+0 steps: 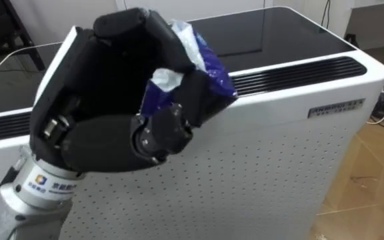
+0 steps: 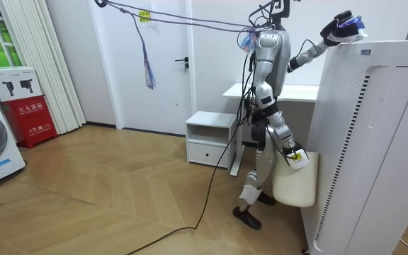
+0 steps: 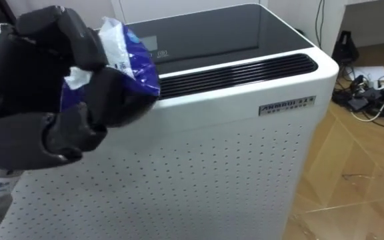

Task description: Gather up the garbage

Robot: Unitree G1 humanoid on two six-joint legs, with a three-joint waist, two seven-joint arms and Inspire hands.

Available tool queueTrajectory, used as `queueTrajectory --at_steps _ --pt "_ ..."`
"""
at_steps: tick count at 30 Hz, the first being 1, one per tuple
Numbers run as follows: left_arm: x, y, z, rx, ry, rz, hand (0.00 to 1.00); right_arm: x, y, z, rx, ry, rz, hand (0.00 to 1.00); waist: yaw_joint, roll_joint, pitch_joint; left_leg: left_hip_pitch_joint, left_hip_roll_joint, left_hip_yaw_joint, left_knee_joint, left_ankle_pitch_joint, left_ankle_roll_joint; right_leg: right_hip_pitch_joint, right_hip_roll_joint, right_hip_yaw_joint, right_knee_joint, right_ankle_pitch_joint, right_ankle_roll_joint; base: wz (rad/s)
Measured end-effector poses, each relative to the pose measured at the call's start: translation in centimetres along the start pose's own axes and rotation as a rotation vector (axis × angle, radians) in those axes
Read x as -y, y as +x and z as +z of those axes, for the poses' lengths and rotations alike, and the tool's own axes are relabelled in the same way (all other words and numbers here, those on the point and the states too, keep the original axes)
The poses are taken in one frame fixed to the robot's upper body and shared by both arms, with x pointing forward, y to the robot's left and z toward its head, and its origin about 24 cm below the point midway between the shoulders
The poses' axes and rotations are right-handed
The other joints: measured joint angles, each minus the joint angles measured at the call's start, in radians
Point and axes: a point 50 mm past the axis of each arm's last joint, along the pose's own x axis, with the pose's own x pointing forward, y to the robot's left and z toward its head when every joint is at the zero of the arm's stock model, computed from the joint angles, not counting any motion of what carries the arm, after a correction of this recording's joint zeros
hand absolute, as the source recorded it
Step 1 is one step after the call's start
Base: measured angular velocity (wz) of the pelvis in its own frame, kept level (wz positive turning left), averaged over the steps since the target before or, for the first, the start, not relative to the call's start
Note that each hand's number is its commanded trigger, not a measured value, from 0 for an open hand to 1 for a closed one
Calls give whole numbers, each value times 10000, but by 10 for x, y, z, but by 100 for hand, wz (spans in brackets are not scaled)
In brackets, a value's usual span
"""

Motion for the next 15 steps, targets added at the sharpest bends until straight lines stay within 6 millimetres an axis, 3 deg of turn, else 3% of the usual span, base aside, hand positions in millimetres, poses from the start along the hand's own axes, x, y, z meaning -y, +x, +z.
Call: queueTrajectory --at_steps 8,15 --pt "17 10 15 1118 -1055 -1834 100 -6 2 1 33 35 124 100 6 21 -12 -30 -5 111 -6 -1 0 -56 -49 -6 -10 -30 7 0" --pt "23 13 15 1391 -1269 -2611 100 -8 3 2 47 74 92 100 11 34 -21 -73 -6 119 -4 0 1 -82 -69 -27 2 -37 19 1"
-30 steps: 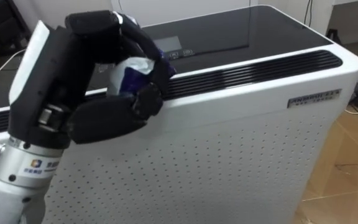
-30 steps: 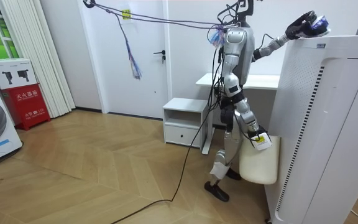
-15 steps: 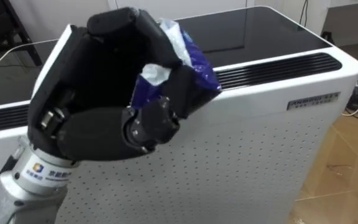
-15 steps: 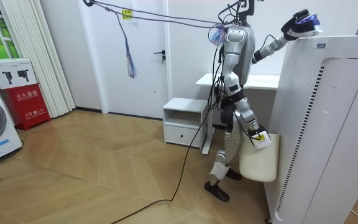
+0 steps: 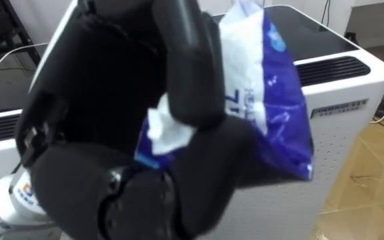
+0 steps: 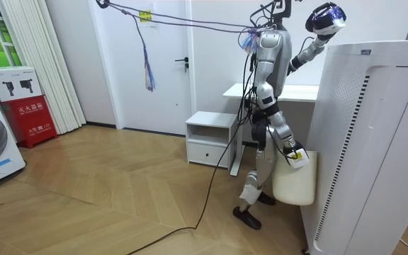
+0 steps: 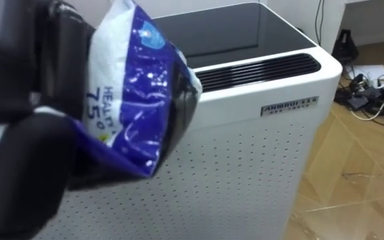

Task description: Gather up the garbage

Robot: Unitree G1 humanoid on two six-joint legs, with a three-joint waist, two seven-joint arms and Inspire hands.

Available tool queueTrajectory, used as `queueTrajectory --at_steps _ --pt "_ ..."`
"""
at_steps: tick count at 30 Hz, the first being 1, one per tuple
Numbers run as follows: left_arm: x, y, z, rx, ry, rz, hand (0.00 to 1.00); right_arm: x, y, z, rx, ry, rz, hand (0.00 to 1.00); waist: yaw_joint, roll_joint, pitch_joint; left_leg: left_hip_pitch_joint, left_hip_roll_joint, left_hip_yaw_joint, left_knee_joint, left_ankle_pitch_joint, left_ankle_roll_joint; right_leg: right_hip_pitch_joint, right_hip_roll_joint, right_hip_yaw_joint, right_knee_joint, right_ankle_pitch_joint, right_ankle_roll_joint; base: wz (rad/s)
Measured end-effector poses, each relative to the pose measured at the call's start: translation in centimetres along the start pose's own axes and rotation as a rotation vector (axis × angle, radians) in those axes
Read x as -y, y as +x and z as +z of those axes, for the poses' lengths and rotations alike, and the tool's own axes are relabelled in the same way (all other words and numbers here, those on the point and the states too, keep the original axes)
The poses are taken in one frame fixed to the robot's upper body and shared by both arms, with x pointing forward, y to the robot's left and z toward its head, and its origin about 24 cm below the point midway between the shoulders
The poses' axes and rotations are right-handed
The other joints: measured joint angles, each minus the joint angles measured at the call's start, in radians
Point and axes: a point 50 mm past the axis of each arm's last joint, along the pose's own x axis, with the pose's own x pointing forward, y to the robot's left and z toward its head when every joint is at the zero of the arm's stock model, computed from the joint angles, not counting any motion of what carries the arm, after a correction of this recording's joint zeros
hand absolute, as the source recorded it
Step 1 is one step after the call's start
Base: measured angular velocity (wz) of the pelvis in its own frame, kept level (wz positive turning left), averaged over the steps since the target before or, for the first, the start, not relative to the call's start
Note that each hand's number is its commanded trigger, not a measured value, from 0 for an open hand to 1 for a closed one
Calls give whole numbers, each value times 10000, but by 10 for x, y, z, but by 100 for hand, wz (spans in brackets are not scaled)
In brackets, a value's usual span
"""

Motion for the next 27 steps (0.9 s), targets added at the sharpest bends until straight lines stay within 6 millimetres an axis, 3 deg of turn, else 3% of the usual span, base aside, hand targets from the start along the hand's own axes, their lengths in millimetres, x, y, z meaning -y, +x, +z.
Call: queueTrajectory --at_steps 6,8,10,13,18,23,27 --pt "2 -3 -12 -450 -565 -318 100 1 0 -2 -197 96 -8 100 -3 12 46 -69 -9 24 -1 0 0 -75 2 -13 16 0 0 0" --pt "1 -9 -24 -949 -1045 -129 100 2 0 0 -194 84 -31 100 -4 45 140 -127 -9 24 2 0 0 -133 9 -14 31 1 -1 2" --pt "-1 -14 -32 -1320 -1356 42 100 3 1 3 -178 78 -51 100 -8 109 118 -307 -1 25 50 0 0 -317 11 -12 95 -1 -3 2" --pt "-1 -21 -43 -1681 -1810 119 100 6 4 10 -90 -19 -93 100 -27 184 176 -609 5 -1 158 2 3 -615 8 -22 246 -10 -21 2" --pt "11 -35 -74 -3064 -2658 -159 100 9 9 21 -107 -190 -117 100 -16 195 193 -946 23 9 268 10 15 -942 12 -4 438 -24 -50 -1" --pt "21 -73 -122 -6515 -2572 -212 100 12 11 29 -10 -256 -306 100 -25 173 265 -1811 146 1 663 40 49 -1699 2 -214 750 15 -124 10" --pt "22 -105 -146 -8599 -2493 182 100 11 16 39 -6 -462 -254 100 -60 134 310 -2231 174 26 661 211 32 -2163 9 -211 886 78 -213 1"
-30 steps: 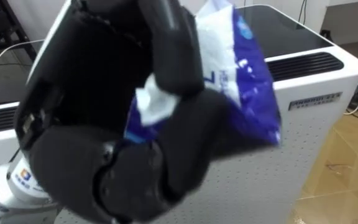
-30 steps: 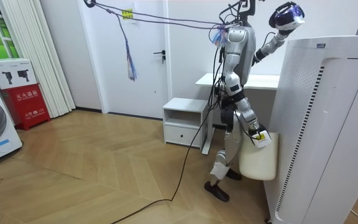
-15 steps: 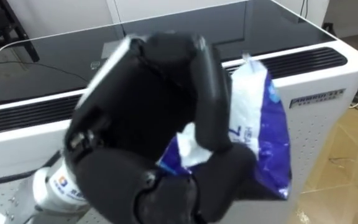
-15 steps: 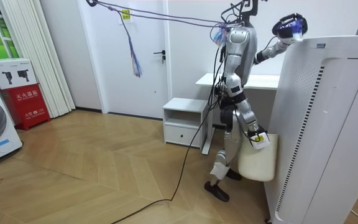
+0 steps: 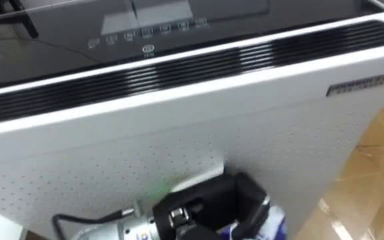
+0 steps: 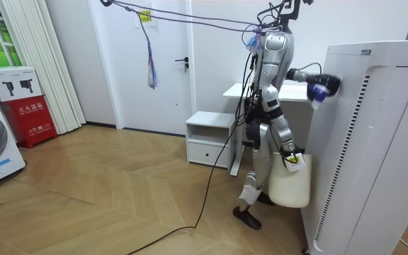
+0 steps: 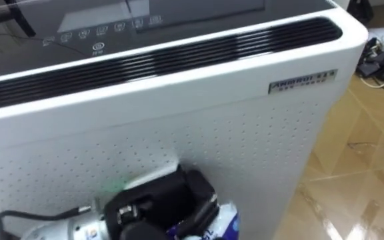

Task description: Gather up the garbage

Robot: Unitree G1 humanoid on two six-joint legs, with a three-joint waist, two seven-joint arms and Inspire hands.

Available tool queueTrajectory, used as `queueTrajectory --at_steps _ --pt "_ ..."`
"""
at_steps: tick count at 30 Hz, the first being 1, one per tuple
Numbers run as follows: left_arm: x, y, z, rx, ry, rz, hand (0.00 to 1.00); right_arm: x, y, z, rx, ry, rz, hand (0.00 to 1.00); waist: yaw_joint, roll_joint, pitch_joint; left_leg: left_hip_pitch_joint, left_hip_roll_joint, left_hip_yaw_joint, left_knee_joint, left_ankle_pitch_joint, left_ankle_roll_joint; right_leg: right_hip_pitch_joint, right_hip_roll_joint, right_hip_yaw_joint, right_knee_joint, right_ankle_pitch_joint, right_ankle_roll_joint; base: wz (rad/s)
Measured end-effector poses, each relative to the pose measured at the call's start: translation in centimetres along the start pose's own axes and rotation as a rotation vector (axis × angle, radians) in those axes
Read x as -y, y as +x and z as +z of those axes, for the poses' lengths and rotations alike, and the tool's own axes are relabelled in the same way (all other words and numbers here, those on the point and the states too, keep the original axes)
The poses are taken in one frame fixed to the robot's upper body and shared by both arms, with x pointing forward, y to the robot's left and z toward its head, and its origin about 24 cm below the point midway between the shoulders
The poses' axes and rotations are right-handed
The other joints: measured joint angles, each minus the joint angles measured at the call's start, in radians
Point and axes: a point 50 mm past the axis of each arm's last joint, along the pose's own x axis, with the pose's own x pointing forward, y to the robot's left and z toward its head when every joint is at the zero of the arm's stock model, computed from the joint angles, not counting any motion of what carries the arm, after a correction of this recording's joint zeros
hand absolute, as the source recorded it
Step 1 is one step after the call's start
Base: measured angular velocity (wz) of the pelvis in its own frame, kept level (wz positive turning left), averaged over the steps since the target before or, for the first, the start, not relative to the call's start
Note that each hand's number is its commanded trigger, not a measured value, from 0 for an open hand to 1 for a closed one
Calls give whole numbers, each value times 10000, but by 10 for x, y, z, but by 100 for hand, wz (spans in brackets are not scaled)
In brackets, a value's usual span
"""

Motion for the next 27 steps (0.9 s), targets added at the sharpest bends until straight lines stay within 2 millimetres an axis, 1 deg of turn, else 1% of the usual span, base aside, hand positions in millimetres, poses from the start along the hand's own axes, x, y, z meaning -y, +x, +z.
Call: queueTrajectory --at_steps 1,2,7,10,14,18,20,24,25,26,27 --pt "-2 -2 -10 -427 -205 183 100 1 1 1 -44 -32 -10 100 0 -37 23 -115 40 -1 17 26 -13 -97 14 -14 19 14 -21 4" --pt "-4 -4 -20 -805 -391 343 100 1 1 2 -51 -114 6 100 8 -39 24 -233 62 -3 38 49 -23 -199 30 -17 18 39 -39 0" --pt "-6 -7 -43 -1658 -763 940 100 2 2 10 223 -242 -39 100 6 15 25 -639 103 -11 215 51 -25 -541 63 -27 90 78 -61 0" --pt "-6 -6 -51 -1919 -772 1231 100 3 3 16 447 -358 -126 100 11 36 33 -952 107 6 294 54 -29 -897 37 -8 332 61 -87 -1" --pt "-9 -12 -65 -2805 -617 1874 100 3 5 26 724 -491 -180 100 6 6 55 -1158 108 215 311 56 -26 -1329 -11 205 553 6 -99 -13" --pt "-11 -15 -74 -3447 -353 2158 100 2 5 26 730 -477 -203 100 -13 -23 75 -1168 116 294 307 56 -25 -1359 -12 266 543 4 -95 -6" --pt "-12 -17 -82 -3858 -195 2300 100 2 5 25 710 -482 -216 100 -14 -46 90 -1197 127 316 306 56 -25 -1387 -7 267 542 4 -95 0" --pt "-14 -22 -91 -4417 -33 2613 100 3 5 28 802 -514 -233 100 -19 -52 95 -1413 147 388 310 58 -22 -1655 -5 302 634 3 -98 0" --pt "-14 -23 -94 -4601 -16 2703 87 3 5 28 822 -521 -228 100 -26 -50 95 -1486 148 392 325 62 -16 -1715 -6 306 707 3 -98 0" --pt "-15 -25 -96 -4736 17 2761 67 3 5 29 845 -531 -239 100 -27 -52 95 -1552 147 392 331 63 -14 -1791 -9 307 730 3 -98 0" --pt "-15 -25 -97 -4785 20 2812 1 4 5 29 852 -537 -247 100 -28 -52 96 -1581 146 392 332 65 -11 -1824 -11 306 736 3 -98 0"
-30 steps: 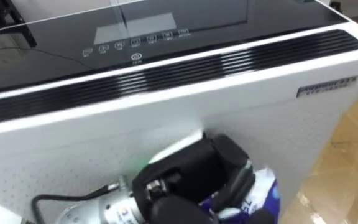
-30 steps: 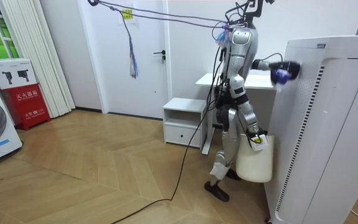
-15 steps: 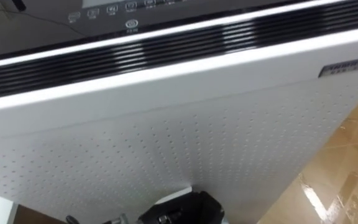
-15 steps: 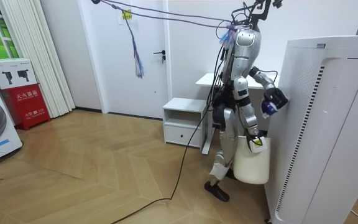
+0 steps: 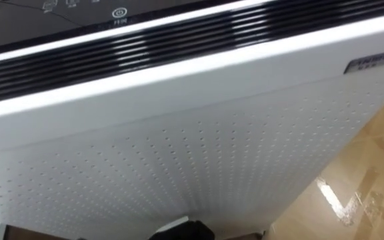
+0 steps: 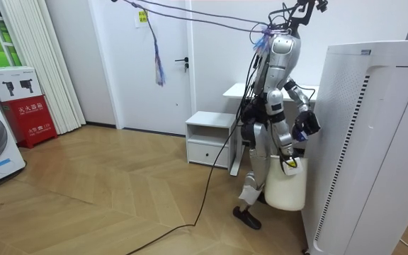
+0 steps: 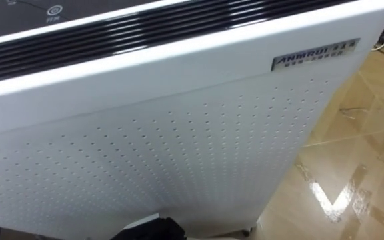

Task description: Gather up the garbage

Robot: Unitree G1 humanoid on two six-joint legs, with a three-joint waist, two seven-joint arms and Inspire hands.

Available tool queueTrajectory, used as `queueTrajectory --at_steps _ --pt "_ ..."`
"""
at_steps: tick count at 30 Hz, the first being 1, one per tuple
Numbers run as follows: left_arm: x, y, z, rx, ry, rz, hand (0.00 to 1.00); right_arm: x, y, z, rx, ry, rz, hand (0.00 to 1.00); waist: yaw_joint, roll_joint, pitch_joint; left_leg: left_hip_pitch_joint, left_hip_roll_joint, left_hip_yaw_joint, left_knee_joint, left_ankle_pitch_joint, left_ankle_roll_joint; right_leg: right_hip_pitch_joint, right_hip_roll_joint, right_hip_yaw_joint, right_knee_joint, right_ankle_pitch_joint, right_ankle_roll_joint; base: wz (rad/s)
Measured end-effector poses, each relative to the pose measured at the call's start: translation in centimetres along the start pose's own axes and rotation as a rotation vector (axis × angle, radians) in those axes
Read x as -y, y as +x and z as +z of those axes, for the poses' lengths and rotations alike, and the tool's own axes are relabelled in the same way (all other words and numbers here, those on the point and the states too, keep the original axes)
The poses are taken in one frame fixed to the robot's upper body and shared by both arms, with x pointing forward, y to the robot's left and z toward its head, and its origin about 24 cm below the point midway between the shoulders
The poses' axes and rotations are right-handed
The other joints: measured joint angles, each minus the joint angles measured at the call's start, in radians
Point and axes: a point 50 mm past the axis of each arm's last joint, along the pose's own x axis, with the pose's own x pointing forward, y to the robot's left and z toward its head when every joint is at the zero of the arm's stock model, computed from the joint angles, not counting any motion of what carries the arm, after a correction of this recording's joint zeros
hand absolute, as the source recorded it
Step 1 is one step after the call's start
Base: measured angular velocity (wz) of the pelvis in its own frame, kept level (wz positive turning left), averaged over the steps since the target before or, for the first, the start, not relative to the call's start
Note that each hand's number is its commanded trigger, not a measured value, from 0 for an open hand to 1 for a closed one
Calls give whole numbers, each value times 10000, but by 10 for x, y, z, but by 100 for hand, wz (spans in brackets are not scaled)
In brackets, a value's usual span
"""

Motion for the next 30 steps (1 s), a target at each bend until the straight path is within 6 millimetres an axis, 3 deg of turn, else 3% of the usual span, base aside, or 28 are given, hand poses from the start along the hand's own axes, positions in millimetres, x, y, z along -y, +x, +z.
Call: queueTrajectory --at_steps 7,14,30 --pt "-7 2 -8 -447 -27 535 0 3 2 6 150 41 -57 100 -7 -88 58 -172 1 -10 84 1 2 -170 -11 -25 58 -14 -21 0" --pt "-8 2 -12 -611 -113 527 0 -2 4 9 213 215 181 100 -273 -99 66 -245 11 48 213 1 3 -178 -27 -51 131 -22 -17 2" --pt "1 6 -22 -912 -590 261 0 -2 4 9 245 360 206 100 -265 -101 67 -252 27 150 239 14 22 -349 -35 97 273 -43 -40 -2"
